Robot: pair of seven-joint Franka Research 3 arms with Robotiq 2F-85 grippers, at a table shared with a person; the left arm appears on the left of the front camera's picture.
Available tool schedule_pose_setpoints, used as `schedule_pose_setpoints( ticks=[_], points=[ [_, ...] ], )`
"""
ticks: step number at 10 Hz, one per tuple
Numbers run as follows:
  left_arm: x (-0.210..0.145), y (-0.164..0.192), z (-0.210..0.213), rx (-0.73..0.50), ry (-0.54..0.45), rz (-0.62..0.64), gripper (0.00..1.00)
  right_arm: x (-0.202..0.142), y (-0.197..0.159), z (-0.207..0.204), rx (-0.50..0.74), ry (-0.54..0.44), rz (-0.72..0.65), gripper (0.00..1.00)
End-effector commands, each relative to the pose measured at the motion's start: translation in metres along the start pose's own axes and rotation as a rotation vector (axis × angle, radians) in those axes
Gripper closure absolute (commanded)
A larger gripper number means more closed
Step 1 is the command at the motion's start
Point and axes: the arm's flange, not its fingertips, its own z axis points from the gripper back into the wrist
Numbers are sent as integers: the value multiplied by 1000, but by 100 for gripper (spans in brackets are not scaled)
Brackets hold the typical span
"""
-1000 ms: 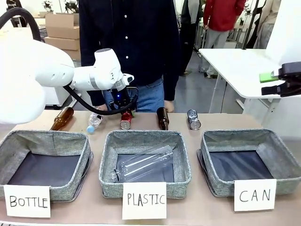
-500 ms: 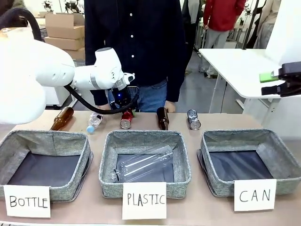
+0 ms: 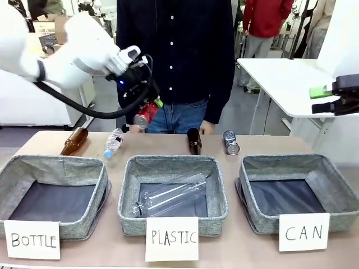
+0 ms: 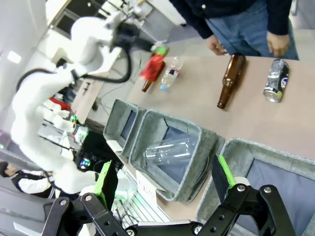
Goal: Sort the can waste into the basket.
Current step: Pick up the can waste from the table and place it in the right Fabric basket.
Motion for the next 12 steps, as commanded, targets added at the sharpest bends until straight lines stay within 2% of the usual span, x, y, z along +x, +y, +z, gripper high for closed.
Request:
schedule_pose_setpoints(
  ticks=[1,2,3,4,5,8,9,10,11,12],
  points=[
    [-132,0,37,-282,148,-338,100,3,-2,-3,20,-21,28,0],
    [-168,-4,33,-313,160,-456,100,3,-2,-3,20,-21,28,0],
    [-191,-4,30,-315,71,-496,100,3,-2,-3,20,-21,28,0],
    [-201,6,32,-271,-58,-441,100,3,-2,-3,20,-21,28,0],
    [-132,-42,25,-226,90,-359,100,3,-2,-3,20,-21,28,0],
    [-132,-42,25,-226,90,-359,100,3,-2,-3,20,-21,28,0],
    [-153,-36,23,-243,62,-387,45,3,-2,-3,20,-21,28,0],
    [-127,-85,0,-185,96,-591,45,0,0,0,0,-1,-1,0],
    [-106,-147,-18,-148,144,-829,45,-1,12,52,-34,-53,38,0],
    [-95,-214,-37,-99,246,-1077,45,-7,14,100,-122,-99,36,0]
  ],
)
